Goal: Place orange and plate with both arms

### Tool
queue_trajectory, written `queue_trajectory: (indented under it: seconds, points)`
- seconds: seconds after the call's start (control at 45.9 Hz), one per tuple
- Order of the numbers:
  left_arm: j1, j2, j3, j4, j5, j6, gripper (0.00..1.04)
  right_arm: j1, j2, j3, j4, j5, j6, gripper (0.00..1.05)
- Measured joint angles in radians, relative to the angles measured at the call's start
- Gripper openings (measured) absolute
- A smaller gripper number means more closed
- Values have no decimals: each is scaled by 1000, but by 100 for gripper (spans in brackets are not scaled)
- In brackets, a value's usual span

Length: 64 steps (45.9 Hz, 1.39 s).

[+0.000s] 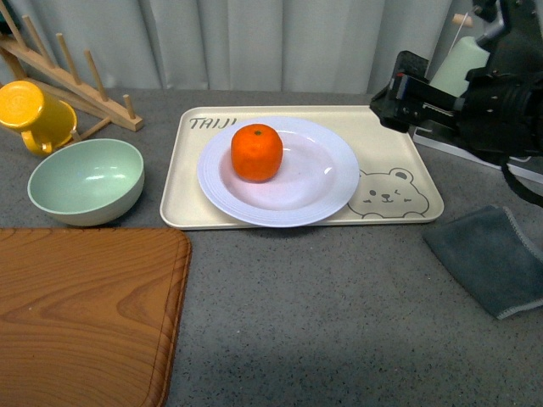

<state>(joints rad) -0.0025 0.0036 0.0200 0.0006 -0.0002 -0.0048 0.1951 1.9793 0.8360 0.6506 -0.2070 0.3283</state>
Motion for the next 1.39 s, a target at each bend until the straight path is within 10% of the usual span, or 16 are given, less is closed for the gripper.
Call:
queue_trajectory:
  seconds: [0.37, 0.654, 0.915, 1.089, 1.394]
  points:
    - [0, 0, 0, 0, 0, 0, 98, 4, -430, -502, 235, 344, -443, 96]
    - [0, 0, 0, 0, 0, 0, 98, -76, -816, -709, -55, 337, -398, 96]
    - [0, 0, 0, 0, 0, 0, 98, -92, -870, -748, -27, 328, -386, 95]
    - [0, -2, 0, 0, 0, 0, 98, -157, -747, -841, 538, 220, -347, 63]
    - [0, -2, 0, 0, 0, 0, 98, -193, -1164, -841, 190, 209, -339, 8]
